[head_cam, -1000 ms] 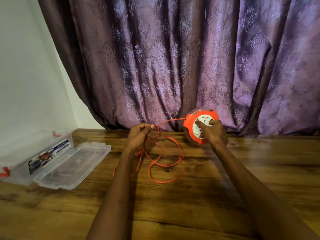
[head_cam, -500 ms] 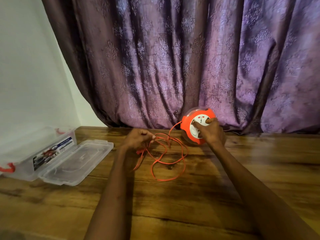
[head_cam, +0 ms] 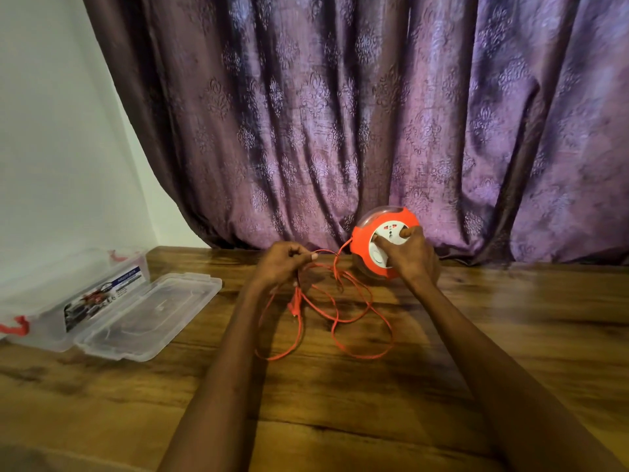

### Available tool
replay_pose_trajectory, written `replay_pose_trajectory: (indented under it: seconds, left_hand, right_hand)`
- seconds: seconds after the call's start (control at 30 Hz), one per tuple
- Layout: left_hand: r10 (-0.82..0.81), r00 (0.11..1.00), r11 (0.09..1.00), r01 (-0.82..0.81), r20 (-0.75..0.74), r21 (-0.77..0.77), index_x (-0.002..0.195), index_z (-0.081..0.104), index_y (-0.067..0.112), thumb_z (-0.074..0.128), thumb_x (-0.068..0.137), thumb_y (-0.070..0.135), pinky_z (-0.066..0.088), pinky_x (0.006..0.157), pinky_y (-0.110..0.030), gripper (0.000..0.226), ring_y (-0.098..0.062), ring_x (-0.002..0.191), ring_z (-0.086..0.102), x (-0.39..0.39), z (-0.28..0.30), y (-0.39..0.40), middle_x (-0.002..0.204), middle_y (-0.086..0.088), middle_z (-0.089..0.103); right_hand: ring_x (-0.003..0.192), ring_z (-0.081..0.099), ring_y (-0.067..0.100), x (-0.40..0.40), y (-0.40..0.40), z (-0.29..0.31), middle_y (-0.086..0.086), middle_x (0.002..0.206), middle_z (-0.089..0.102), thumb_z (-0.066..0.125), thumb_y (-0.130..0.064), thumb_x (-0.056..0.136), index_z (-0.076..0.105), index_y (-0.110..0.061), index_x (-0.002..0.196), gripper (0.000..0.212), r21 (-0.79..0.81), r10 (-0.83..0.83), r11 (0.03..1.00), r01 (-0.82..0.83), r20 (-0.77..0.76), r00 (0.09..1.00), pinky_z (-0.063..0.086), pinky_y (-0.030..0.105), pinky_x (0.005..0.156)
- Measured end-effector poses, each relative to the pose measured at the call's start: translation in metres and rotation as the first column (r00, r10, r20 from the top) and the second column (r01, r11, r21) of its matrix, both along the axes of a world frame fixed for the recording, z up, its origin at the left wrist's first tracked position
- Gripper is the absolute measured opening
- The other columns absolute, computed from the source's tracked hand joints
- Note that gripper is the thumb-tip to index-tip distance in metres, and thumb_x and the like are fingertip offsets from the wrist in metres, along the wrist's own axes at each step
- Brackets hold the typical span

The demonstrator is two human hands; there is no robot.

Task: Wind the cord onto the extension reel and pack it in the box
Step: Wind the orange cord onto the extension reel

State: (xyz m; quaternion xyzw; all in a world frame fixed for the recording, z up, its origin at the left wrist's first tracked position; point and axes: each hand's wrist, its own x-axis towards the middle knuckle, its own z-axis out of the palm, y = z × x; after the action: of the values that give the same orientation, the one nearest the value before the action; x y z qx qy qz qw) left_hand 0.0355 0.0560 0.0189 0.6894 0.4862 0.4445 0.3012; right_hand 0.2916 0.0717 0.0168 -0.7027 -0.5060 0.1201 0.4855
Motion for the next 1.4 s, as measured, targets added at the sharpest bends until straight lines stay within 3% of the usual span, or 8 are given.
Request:
replay_pose_trajectory:
  seconds: [0.17, 0.37, 0.6, 0.77, 1.0, 1.1, 1.23, 1.4]
  left_hand:
    - [-0.097, 0.994, 0.973, 0.106, 0.052, -0.205, 0.086, 0.065, 0.007, 0.065, 0.091, 0.003, 0.047, 0.050, -0.019, 0.006, -0.007, 0.053, 0.054, -0.018, -0.009, -0.016, 0.071, -0.007, 0.060]
    - [-0.021, 0.963, 0.974, -0.041, -0.270, -0.222, 0.093, 0.062, 0.010, 0.085, 0.074, 0.029, 0.045, 0.062, -0.031, 0.035, -0.014, 0.063, 0.055, -0.035, -0.032, -0.017, 0.075, -0.002, 0.063]
    - [0.158, 0.568, 0.973, -0.230, -0.808, 0.029, 0.102, 0.059, 0.029, 0.074, 0.073, 0.047, 0.045, 0.078, -0.030, 0.038, -0.027, 0.106, 0.064, -0.020, -0.049, -0.014, 0.113, -0.005, 0.069]
    - [0.090, 0.793, 0.978, -0.184, -0.602, -0.096, 0.092, 0.068, 0.027, 0.076, 0.081, 0.020, 0.055, 0.089, -0.031, 0.015, -0.019, 0.100, 0.068, -0.025, -0.049, -0.015, 0.106, -0.001, 0.074]
    - [0.047, 0.894, 0.956, -0.169, -0.446, -0.238, 0.108, 0.066, -0.012, 0.041, 0.092, -0.015, 0.040, 0.038, -0.010, 0.030, 0.004, 0.036, 0.051, -0.051, -0.033, -0.016, 0.067, -0.006, 0.058]
    - [0.072, 0.876, 0.972, -0.170, -0.478, -0.164, 0.098, 0.073, -0.002, 0.055, 0.090, -0.008, 0.045, 0.051, -0.007, 0.020, -0.002, 0.055, 0.059, -0.057, -0.033, -0.016, 0.080, -0.008, 0.067]
    - [0.115, 0.914, 0.971, -0.186, -0.389, -0.151, 0.079, 0.068, 0.012, 0.053, 0.091, -0.006, 0.047, 0.062, -0.029, 0.026, -0.022, 0.064, 0.058, -0.057, -0.046, -0.016, 0.076, -0.017, 0.065]
    - [0.252, 0.796, 0.965, -0.248, -0.551, 0.083, 0.087, 0.077, 0.019, 0.065, 0.089, 0.016, 0.049, 0.069, -0.023, 0.013, -0.013, 0.083, 0.068, -0.061, -0.052, -0.017, 0.092, 0.004, 0.072]
  right_hand:
    - [0.109, 0.063, 0.036, -0.004, 0.001, -0.003, 0.016, 0.115, 0.068, 0.069, -0.074, 0.061, 0.052, -0.030, 0.107, 0.065, -0.016, 0.016, 1.000, -0.016, 0.002, 1.000, 0.046, 0.039, 0.088]
    - [0.112, 0.061, 0.038, -0.012, -0.002, -0.008, 0.019, 0.118, 0.066, 0.071, -0.071, 0.066, 0.053, -0.027, 0.111, 0.065, -0.019, 0.073, 0.997, -0.072, 0.020, 0.997, 0.044, 0.040, 0.091]
    - [0.113, 0.061, 0.036, -0.017, -0.007, -0.010, 0.017, 0.120, 0.066, 0.073, -0.069, 0.066, 0.054, -0.026, 0.112, 0.065, -0.024, 0.106, 0.994, -0.105, 0.025, 0.994, 0.045, 0.039, 0.092]
    - [0.114, 0.060, 0.035, -0.016, -0.008, -0.010, 0.015, 0.122, 0.066, 0.073, -0.068, 0.066, 0.054, -0.027, 0.110, 0.064, -0.021, 0.115, 0.993, -0.115, -0.001, 0.993, 0.045, 0.040, 0.094]
    - [0.115, 0.060, 0.035, -0.017, -0.007, -0.009, 0.015, 0.123, 0.065, 0.074, -0.065, 0.068, 0.054, -0.026, 0.111, 0.062, -0.028, 0.122, 0.992, -0.122, -0.014, 0.992, 0.044, 0.038, 0.092]
    - [0.115, 0.060, 0.035, -0.017, -0.007, -0.009, 0.015, 0.123, 0.065, 0.075, -0.065, 0.068, 0.054, -0.025, 0.111, 0.062, -0.032, 0.118, 0.992, -0.119, -0.018, 0.993, 0.043, 0.038, 0.093]
    - [0.116, 0.059, 0.035, -0.017, -0.007, -0.011, 0.015, 0.123, 0.065, 0.075, -0.066, 0.067, 0.054, -0.025, 0.111, 0.063, -0.042, 0.122, 0.992, -0.122, -0.014, 0.992, 0.043, 0.038, 0.093]
    - [0.115, 0.060, 0.035, -0.015, -0.005, -0.014, 0.015, 0.123, 0.065, 0.072, -0.069, 0.066, 0.054, -0.026, 0.111, 0.065, -0.059, 0.126, 0.990, -0.126, -0.004, 0.992, 0.044, 0.039, 0.093]
